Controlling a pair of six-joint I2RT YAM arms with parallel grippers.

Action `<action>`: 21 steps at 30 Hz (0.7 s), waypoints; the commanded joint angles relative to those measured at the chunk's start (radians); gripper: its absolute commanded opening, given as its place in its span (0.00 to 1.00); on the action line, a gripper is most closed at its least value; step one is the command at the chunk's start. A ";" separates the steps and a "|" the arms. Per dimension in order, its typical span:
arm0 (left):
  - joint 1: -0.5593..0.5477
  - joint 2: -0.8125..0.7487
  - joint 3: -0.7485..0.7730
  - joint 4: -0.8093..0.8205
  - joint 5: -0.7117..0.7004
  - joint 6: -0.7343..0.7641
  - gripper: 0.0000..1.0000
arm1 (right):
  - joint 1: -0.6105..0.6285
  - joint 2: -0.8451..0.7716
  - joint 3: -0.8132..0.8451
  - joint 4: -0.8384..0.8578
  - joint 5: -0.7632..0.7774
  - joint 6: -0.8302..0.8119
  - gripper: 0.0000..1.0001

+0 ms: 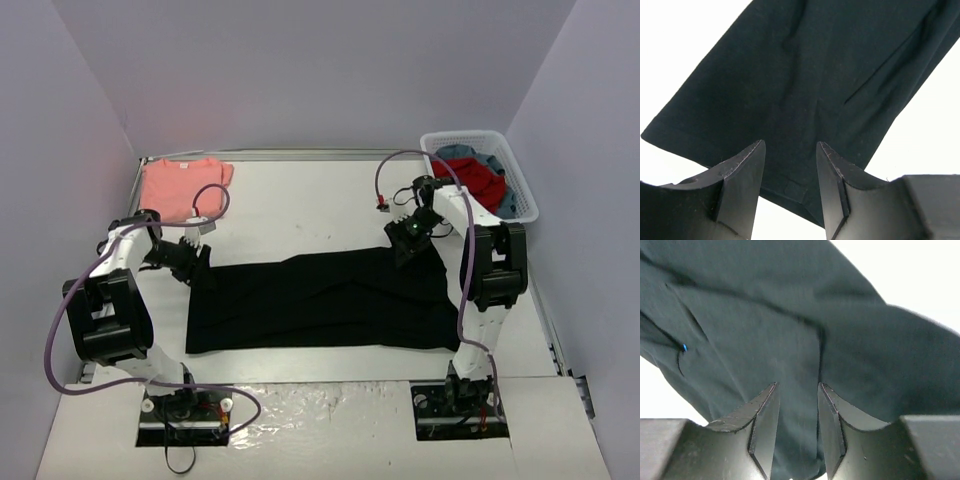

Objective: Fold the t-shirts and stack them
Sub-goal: Fold the other side of the tshirt into a rectangle

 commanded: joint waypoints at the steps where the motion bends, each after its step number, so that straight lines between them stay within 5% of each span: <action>1: 0.008 -0.003 0.044 0.020 0.010 -0.033 0.44 | 0.013 0.054 0.080 -0.040 -0.058 -0.030 0.33; 17: 0.008 0.012 0.041 0.040 0.001 -0.056 0.44 | 0.026 0.188 0.155 -0.044 -0.071 -0.064 0.36; 21: 0.008 0.012 0.042 0.043 0.001 -0.061 0.44 | 0.032 0.173 0.144 -0.054 -0.085 -0.076 0.20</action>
